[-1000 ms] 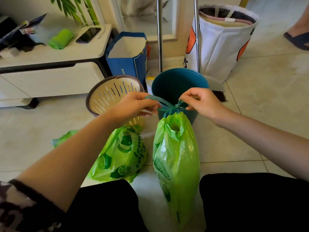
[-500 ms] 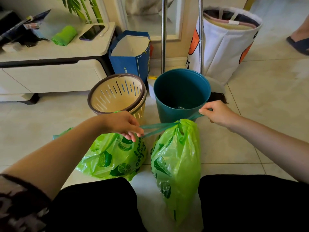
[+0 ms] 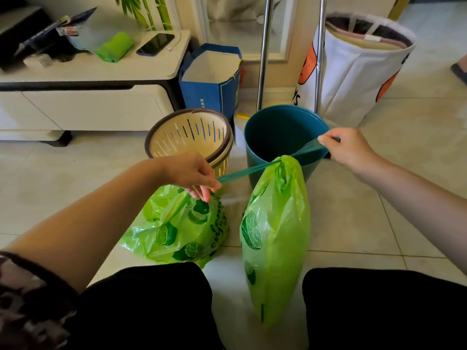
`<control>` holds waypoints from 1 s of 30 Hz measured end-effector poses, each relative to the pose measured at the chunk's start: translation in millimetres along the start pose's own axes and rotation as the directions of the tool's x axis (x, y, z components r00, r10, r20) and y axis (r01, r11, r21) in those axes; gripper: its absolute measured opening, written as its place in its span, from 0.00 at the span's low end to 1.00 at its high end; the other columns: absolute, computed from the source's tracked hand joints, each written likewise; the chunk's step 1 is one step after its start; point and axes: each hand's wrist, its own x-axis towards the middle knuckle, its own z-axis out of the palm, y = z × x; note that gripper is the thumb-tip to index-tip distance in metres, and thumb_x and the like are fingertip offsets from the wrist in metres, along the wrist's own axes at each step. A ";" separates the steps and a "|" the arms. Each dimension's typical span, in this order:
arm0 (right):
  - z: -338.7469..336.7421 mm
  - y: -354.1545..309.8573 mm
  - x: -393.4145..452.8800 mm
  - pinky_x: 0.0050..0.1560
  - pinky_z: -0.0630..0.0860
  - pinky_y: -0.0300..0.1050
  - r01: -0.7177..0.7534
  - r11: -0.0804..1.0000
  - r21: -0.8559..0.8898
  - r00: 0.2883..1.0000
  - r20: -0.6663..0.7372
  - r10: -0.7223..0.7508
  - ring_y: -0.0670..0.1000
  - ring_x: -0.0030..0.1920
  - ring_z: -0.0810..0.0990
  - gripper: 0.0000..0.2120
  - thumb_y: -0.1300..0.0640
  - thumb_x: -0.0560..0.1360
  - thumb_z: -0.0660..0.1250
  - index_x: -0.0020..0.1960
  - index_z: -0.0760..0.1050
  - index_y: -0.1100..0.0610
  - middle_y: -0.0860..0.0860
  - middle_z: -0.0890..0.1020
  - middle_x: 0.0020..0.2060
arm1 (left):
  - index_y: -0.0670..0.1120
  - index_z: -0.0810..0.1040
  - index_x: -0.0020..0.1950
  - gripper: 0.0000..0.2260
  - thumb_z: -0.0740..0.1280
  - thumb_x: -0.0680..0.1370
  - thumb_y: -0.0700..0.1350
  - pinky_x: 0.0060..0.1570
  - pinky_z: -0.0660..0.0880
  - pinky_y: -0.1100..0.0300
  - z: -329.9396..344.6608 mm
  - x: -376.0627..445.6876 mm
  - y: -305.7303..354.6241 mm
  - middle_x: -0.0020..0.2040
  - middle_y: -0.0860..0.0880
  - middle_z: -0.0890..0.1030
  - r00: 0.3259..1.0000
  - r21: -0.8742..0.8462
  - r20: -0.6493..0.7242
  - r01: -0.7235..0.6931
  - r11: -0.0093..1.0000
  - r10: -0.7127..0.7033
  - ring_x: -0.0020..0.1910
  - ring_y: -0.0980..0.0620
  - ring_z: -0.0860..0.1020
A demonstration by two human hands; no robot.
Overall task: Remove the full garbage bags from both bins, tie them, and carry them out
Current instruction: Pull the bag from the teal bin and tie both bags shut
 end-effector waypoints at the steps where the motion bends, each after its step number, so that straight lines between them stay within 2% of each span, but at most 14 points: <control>1: 2.4 1.2 -1.8 0.51 0.71 0.48 -0.002 1.000 -0.005 1.000 0.005 0.003 0.56 0.48 0.77 0.09 0.55 0.77 0.63 0.48 0.80 0.58 0.52 0.79 0.43 | 0.43 0.82 0.42 0.08 0.69 0.76 0.47 0.43 0.81 0.59 2.6 -0.5 -3.8 0.39 0.46 0.86 1.000 -0.017 0.012 0.018 1.000 -0.018 0.43 0.50 0.85; 4: 13.7 10.1 -15.5 0.51 0.71 0.46 -0.011 0.998 -0.057 0.996 0.093 0.016 0.53 0.47 0.77 0.10 0.56 0.77 0.64 0.49 0.81 0.61 0.53 0.80 0.43 | 0.40 0.81 0.46 0.09 0.68 0.77 0.45 0.40 0.80 0.61 21.3 2.1 -20.7 0.39 0.44 0.85 0.995 -0.020 0.052 0.088 0.996 -0.087 0.40 0.50 0.84; 7: 22.2 11.4 -31.3 0.38 0.70 0.41 -0.059 0.996 -0.072 0.960 0.271 0.077 0.51 0.38 0.74 0.08 0.57 0.77 0.65 0.43 0.80 0.59 0.50 0.78 0.33 | 0.41 0.81 0.46 0.07 0.66 0.78 0.43 0.36 0.79 0.64 37.3 1.4 -35.1 0.40 0.45 0.84 0.989 -0.038 0.075 0.130 0.991 -0.127 0.37 0.53 0.83; 9: 24.9 7.4 -34.8 0.35 0.68 0.42 -0.126 0.991 -0.055 0.923 0.359 0.137 0.51 0.33 0.70 0.10 0.56 0.77 0.64 0.42 0.79 0.61 0.51 0.73 0.29 | 0.41 0.81 0.45 0.07 0.67 0.78 0.43 0.35 0.78 0.64 38.1 -2.1 -41.1 0.41 0.44 0.83 0.993 -0.113 0.035 0.115 0.987 -0.111 0.37 0.52 0.83; 12: 28.8 -0.7 -34.4 0.31 0.67 0.43 -0.189 0.981 -0.054 0.880 0.434 0.193 0.50 0.30 0.70 0.12 0.57 0.78 0.63 0.45 0.78 0.65 0.53 0.74 0.29 | 0.41 0.81 0.46 0.06 0.67 0.78 0.44 0.35 0.77 0.61 34.5 -13.2 -45.4 0.42 0.44 0.83 0.994 -0.206 -0.026 0.098 0.974 -0.106 0.37 0.50 0.82; 15: 33.0 -10.2 -34.1 0.31 0.70 0.41 -0.064 0.975 -0.211 0.850 0.501 0.164 0.49 0.31 0.74 0.13 0.55 0.78 0.62 0.46 0.79 0.63 0.52 0.79 0.32 | 0.40 0.81 0.52 0.08 0.67 0.78 0.44 0.37 0.76 0.59 31.6 -26.8 -50.4 0.42 0.45 0.82 0.994 -0.233 -0.061 0.075 0.970 -0.091 0.38 0.50 0.81; 17: 33.7 -20.8 -33.7 0.36 0.74 0.43 0.042 0.951 -0.307 0.828 0.543 0.139 0.51 0.33 0.78 0.12 0.54 0.78 0.62 0.46 0.79 0.62 0.52 0.82 0.34 | 0.41 0.81 0.54 0.08 0.67 0.78 0.43 0.39 0.78 0.58 28.6 -36.5 -55.8 0.42 0.44 0.83 0.991 -0.295 -0.102 0.050 0.954 -0.083 0.38 0.49 0.82; 20: 37.2 -41.4 -28.3 0.42 0.75 0.45 0.225 0.847 -0.481 0.822 0.561 0.100 0.54 0.37 0.81 0.13 0.51 0.77 0.62 0.45 0.80 0.59 0.53 0.83 0.34 | 0.45 0.81 0.57 0.09 0.68 0.77 0.44 0.44 0.79 0.55 22.4 -51.8 -66.5 0.45 0.44 0.84 0.985 -0.400 -0.152 0.009 0.916 -0.076 0.40 0.49 0.82; 24: 50.3 -74.3 -20.0 0.48 0.77 0.49 0.345 0.751 -0.563 0.845 0.535 0.013 0.58 0.44 0.79 0.13 0.47 0.76 0.62 0.47 0.80 0.55 0.56 0.83 0.44 | 0.44 0.81 0.56 0.09 0.68 0.77 0.42 0.44 0.79 0.56 12.0 -70.9 -84.5 0.45 0.45 0.85 0.958 -0.480 -0.265 -0.037 0.876 -0.105 0.40 0.50 0.82; 26: 59.2 -95.1 -21.7 0.46 0.78 0.52 0.371 0.723 -0.582 0.848 0.529 -0.009 0.58 0.43 0.79 0.13 0.47 0.77 0.60 0.48 0.78 0.56 0.55 0.81 0.43 | 0.43 0.82 0.55 0.08 0.67 0.78 0.42 0.43 0.79 0.57 6.7 -79.3 -96.2 0.45 0.44 0.84 0.935 -0.494 -0.323 -0.036 0.869 -0.145 0.41 0.50 0.82; 30: 82.3 -135.1 -30.2 0.41 0.74 0.49 0.446 0.617 -0.648 0.865 0.490 -0.111 0.58 0.43 0.76 0.12 0.49 0.78 0.57 0.47 0.73 0.57 0.54 0.76 0.42 | 0.41 0.82 0.51 0.07 0.66 0.78 0.42 0.44 0.78 0.57 -3.7 -93.5 -125.6 0.45 0.43 0.84 0.854 -0.494 -0.456 -0.009 0.869 -0.251 0.41 0.49 0.82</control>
